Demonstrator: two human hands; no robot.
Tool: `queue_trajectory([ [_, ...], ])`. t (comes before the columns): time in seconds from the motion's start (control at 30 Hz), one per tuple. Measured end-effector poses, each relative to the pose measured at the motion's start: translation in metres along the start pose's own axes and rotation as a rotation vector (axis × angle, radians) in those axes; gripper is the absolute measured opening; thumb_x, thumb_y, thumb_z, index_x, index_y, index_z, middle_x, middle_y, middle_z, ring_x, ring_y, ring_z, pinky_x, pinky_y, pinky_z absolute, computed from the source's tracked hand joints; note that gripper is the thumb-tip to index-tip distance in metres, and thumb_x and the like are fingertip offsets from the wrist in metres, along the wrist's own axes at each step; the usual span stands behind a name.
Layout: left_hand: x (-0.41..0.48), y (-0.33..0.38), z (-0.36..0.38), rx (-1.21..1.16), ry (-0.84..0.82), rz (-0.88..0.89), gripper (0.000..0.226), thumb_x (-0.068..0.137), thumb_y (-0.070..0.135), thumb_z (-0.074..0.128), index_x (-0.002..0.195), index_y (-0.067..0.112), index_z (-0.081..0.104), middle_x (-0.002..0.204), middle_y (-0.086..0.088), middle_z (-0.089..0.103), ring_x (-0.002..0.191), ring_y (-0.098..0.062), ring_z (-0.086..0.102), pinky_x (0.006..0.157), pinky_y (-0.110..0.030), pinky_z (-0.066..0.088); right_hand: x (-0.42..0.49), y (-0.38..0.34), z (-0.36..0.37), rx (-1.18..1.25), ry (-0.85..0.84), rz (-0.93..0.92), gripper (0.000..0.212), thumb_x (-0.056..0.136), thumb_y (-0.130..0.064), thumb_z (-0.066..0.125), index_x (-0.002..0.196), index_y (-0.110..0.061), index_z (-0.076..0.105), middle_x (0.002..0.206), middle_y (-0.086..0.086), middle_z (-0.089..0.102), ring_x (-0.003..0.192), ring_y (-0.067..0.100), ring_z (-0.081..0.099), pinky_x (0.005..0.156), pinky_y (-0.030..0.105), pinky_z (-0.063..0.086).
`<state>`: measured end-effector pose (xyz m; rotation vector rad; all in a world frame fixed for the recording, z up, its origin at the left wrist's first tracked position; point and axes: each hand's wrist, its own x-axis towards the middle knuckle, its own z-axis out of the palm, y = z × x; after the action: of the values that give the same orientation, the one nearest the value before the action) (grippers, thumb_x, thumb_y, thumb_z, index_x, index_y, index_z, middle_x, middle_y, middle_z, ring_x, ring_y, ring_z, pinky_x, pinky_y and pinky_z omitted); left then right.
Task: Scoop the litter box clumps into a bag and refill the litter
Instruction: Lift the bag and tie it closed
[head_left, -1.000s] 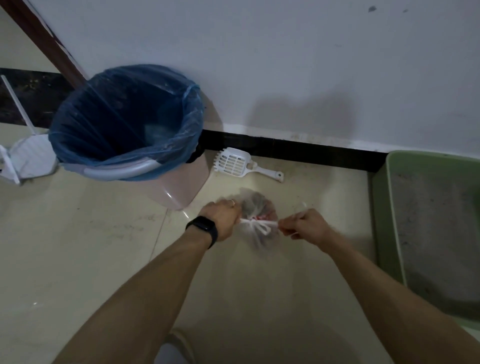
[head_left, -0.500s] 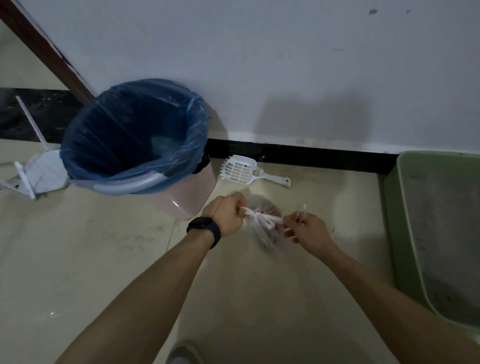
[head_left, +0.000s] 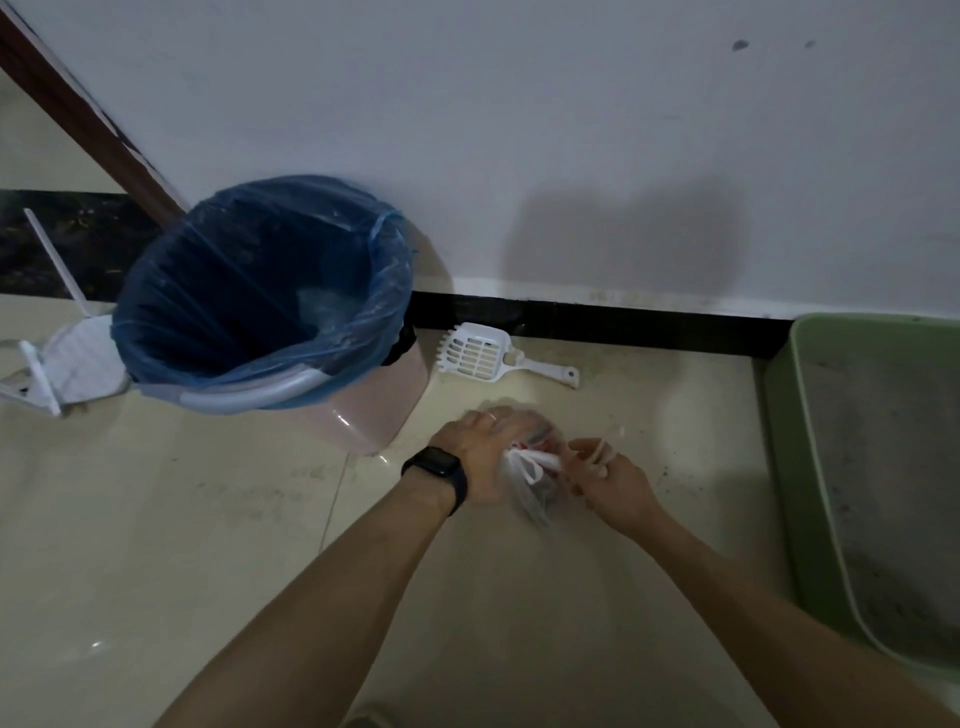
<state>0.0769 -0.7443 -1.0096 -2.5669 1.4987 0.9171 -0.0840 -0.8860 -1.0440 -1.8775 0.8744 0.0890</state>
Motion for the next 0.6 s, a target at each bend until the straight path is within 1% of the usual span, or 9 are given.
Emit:
queue_trajectory([
  [0.07, 0.010, 0.010, 0.006, 0.158, 0.008, 0.062, 0.082, 0.079, 0.043, 0.064, 0.146, 0.048, 0.017, 0.161, 0.001, 0.012, 0.143, -0.025, 0.019, 0.114, -0.045, 0.024, -0.005, 0.001, 0.007, 0.026, -0.049, -0.001, 0.015, 0.092, -0.060, 0.051, 0.091, -0.052, 0.064, 0.083, -0.014, 0.070, 0.080, 0.012, 0.067, 0.075, 0.033, 0.053],
  [0.1, 0.015, 0.014, 0.008, 0.188, 0.013, 0.067, 0.072, 0.086, 0.041, 0.060, 0.146, 0.048, 0.022, 0.160, 0.000, 0.016, 0.143, -0.025, 0.020, 0.114, -0.045, 0.023, -0.005, 0.001, 0.011, 0.001, -0.079, -0.004, 0.018, 0.093, -0.058, 0.050, 0.099, -0.049, 0.065, 0.086, -0.011, 0.070, 0.080, 0.014, 0.065, 0.075, 0.032, 0.050],
  [0.13, 0.018, 0.016, 0.010, 0.199, 0.014, 0.059, 0.060, 0.091, 0.037, 0.055, 0.144, 0.046, 0.029, 0.156, -0.002, 0.028, 0.140, -0.026, 0.028, 0.112, -0.043, 0.027, -0.006, 0.001, 0.015, -0.035, -0.102, -0.018, 0.022, 0.095, -0.054, 0.048, 0.107, -0.044, 0.065, 0.092, -0.006, 0.069, 0.083, 0.016, 0.063, 0.076, 0.031, 0.049],
  [0.2, 0.021, 0.017, 0.011, 0.184, 0.029, 0.008, 0.044, 0.094, 0.032, 0.048, 0.137, 0.038, 0.043, 0.132, -0.007, 0.054, 0.123, -0.030, 0.050, 0.097, -0.039, 0.040, -0.005, 0.003, 0.025, -0.094, -0.114, -0.070, 0.030, 0.100, -0.046, 0.045, 0.120, -0.034, 0.063, 0.105, -0.004, 0.068, 0.093, 0.018, 0.062, 0.076, 0.029, 0.045],
  [0.27, 0.020, 0.014, 0.008, 0.107, 0.048, -0.051, 0.036, 0.093, 0.035, 0.048, 0.129, 0.036, 0.050, 0.117, -0.007, 0.059, 0.108, -0.031, 0.057, 0.088, -0.038, 0.047, -0.005, 0.004, 0.032, -0.120, -0.096, -0.117, 0.033, 0.101, -0.042, 0.044, 0.127, -0.031, 0.062, 0.112, -0.003, 0.068, 0.099, 0.017, 0.062, 0.076, 0.027, 0.045],
  [0.37, 0.019, 0.017, -0.011, -0.065, 0.081, -0.112, 0.027, 0.085, 0.036, 0.056, 0.112, 0.040, 0.058, 0.109, -0.002, 0.059, 0.097, -0.027, 0.059, 0.082, -0.037, 0.050, -0.005, -0.004, 0.032, -0.082, 0.025, -0.138, 0.035, 0.100, -0.046, 0.045, 0.119, -0.029, 0.067, 0.103, -0.002, 0.072, 0.091, 0.015, 0.067, 0.075, 0.031, 0.053],
  [0.43, 0.019, 0.022, -0.029, -0.153, 0.138, -0.122, 0.024, 0.083, 0.029, 0.055, 0.103, 0.042, 0.060, 0.107, 0.001, 0.064, 0.092, -0.024, 0.061, 0.079, -0.035, 0.052, -0.004, -0.015, 0.025, -0.011, 0.103, -0.163, 0.036, 0.097, -0.055, 0.044, 0.109, -0.032, 0.070, 0.094, -0.007, 0.072, 0.080, 0.006, 0.066, 0.068, 0.026, 0.051],
  [0.5, 0.018, 0.027, -0.047, -0.229, 0.214, -0.109, 0.024, 0.083, 0.025, 0.055, 0.100, 0.040, 0.064, 0.106, 0.003, 0.067, 0.093, -0.022, 0.062, 0.081, -0.034, 0.053, -0.003, -0.028, 0.015, 0.124, 0.097, -0.119, 0.032, 0.094, -0.062, 0.045, 0.105, -0.039, 0.065, 0.091, -0.013, 0.068, 0.077, 0.003, 0.062, 0.070, 0.025, 0.050],
  [0.6, 0.012, 0.033, -0.077, -0.267, 0.310, -0.052, 0.025, 0.085, 0.023, 0.055, 0.104, 0.036, 0.067, 0.108, 0.004, 0.069, 0.099, -0.019, 0.063, 0.084, -0.033, 0.053, -0.003, -0.049, 0.001, 0.383, 0.055, 0.014, 0.024, 0.088, -0.067, 0.054, 0.098, -0.046, 0.058, 0.095, -0.013, 0.064, 0.091, 0.017, 0.066, 0.081, 0.044, 0.056],
])
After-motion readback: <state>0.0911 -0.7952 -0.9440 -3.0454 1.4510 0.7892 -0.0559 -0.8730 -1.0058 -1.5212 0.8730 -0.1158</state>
